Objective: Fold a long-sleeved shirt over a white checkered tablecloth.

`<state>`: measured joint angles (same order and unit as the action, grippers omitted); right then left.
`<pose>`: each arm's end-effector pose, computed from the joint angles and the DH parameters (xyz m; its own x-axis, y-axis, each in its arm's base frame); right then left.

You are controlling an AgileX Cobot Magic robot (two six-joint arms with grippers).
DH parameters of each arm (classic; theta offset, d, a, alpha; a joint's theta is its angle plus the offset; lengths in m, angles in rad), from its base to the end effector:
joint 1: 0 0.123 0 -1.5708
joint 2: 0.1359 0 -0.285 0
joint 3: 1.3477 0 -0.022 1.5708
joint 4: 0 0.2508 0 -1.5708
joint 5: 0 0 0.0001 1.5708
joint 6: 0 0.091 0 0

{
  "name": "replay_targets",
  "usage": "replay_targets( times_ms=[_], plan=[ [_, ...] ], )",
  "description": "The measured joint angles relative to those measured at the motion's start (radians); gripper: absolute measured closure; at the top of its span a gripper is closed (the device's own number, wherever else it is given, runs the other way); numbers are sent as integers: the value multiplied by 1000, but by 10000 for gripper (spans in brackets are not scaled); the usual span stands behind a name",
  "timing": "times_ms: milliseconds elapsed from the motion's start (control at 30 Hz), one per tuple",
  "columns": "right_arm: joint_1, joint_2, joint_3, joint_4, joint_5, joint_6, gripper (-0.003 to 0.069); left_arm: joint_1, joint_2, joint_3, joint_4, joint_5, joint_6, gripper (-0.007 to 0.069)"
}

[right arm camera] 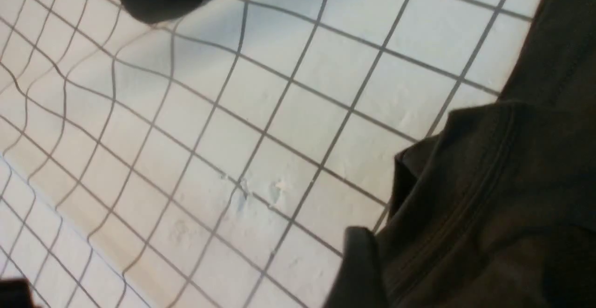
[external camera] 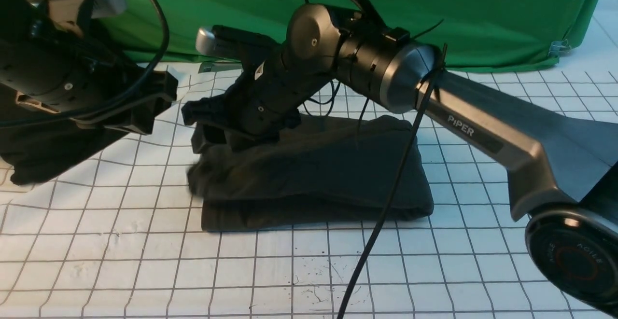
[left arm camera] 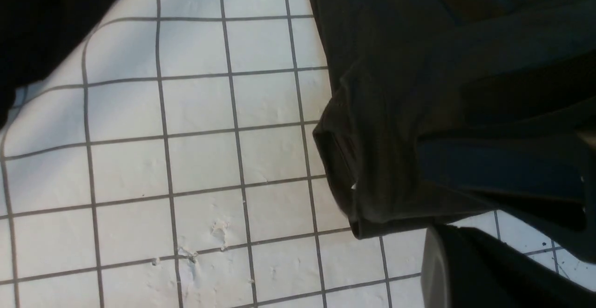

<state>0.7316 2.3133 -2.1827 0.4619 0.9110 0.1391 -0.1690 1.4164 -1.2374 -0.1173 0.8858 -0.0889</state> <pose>0.3683 0.3738 0.2493 -0.8609 -0.2426 -0.4472 -0.4688 0.7196 0.5122 0.2917 -0.0581 0.3318 -0.8400 -0.0209 -0.5421 0.0822 0.9828 -0.1653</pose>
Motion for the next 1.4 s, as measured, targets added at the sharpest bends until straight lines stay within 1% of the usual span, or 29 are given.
replay_targets(
  times_ms=[33,67,100,133,167,233,300,333,367,433,600,667,733,800,900,967,1067,1133,1267,1400],
  plan=[
    [-2,-3,-4,0,12,-11,132,0,0,0,0,0,-1,625],
    [-13,-12,-19,-5,56,-38,113,0,0,0,0,0,-9,625],
    [-28,-25,-41,-17,101,-70,109,0,0,0,0,0,-17,625],
    [-45,-36,-67,-49,161,-95,119,0,1,0,0,0,-24,625],
    [-64,-54,-85,-80,202,-110,144,0,1,0,-3,-1,-27,625],
    [-103,-93,-108,-182,261,-139,229,0,8,0,-29,-8,-29,625],
    [-141,-133,-110,-259,278,-152,351,0,18,0,-65,-17,-14,625],
    [-184,-174,-93,-321,284,-156,496,0,41,0,-120,-23,36,625],
    [-217,-207,-63,-346,285,-156,572,-1,61,0,-171,-27,74,625],
    [-251,-245,-8,-360,287,-158,618,-7,88,0,-231,-41,115,625],
    [-320,-302,193,-363,301,-161,659,-47,203,-31,-334,-111,175,625],
    [-331,-283,248,-316,291,-173,661,-79,292,-78,-365,-124,192,625],
    [-328,-243,285,-243,280,-215,661,-111,373,-119,-374,-137,225,625],
    [-323,-223,296,-225,283,-230,661,-124,414,-124,-370,-142,227,625],
    [-314,-172,345,-229,296,-240,661,-132,494,-124,-326,-142,195,625],
    [-313,-161,403,-246,297,-240,662,-129,536,-119,-254,-148,152,625],
    [-314,-167,501,-290,277,-235,663,-123,560,-113,-183,-151,102,625],
    [-317,-187,562,-294,240,-214,663,-124,554,-113,-142,-150,71,625],
    [-335,-214,583,-298,240,-210,663,-122,520,-113,-80,-161,44,625],
    [-349,-232,585,-311,245,-210,663,-99,447,-131,-60,-181,5,625]
  ],
)
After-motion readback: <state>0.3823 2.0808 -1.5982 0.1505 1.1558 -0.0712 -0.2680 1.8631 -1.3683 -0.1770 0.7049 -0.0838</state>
